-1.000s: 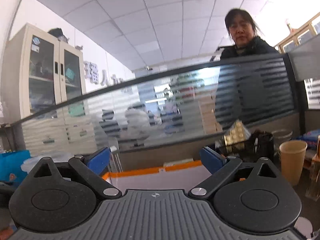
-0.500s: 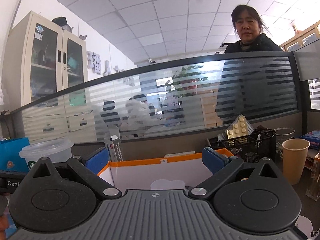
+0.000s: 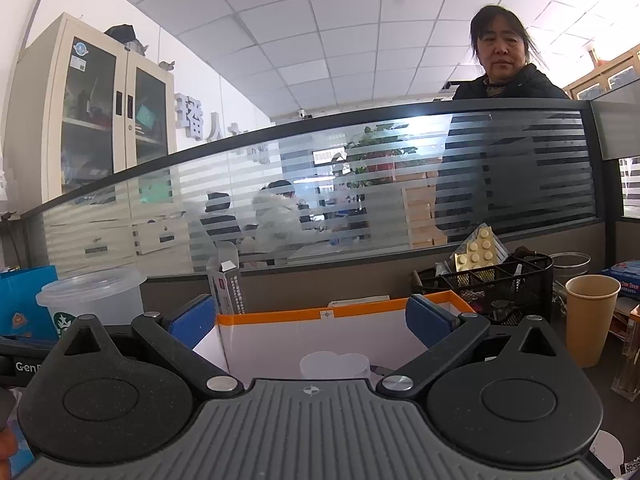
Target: Organize rigid objects
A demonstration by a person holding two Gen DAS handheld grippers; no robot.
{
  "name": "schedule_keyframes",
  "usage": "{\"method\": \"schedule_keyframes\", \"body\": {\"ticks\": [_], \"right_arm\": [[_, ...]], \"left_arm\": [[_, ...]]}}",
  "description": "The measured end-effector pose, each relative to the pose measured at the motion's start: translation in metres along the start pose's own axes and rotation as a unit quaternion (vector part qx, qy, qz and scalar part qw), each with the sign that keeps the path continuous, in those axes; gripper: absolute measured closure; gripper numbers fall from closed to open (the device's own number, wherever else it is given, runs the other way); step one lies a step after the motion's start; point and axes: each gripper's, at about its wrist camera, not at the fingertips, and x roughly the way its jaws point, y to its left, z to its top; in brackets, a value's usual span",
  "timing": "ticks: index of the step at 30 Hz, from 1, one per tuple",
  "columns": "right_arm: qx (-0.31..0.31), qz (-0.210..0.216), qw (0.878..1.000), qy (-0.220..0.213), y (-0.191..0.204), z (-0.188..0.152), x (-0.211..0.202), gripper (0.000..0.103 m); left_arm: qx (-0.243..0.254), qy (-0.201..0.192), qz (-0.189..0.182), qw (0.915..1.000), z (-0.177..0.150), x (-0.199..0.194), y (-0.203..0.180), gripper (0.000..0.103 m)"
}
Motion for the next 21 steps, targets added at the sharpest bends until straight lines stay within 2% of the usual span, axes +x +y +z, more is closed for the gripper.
{"method": "schedule_keyframes", "body": {"ticks": [21], "right_arm": [[-0.004,-0.001,1.000,0.004,-0.0007,0.0004,0.0039,0.000]], "left_arm": [[0.002,0.003,0.000,1.0000,-0.0010,0.0036,0.0001,0.000]]}}
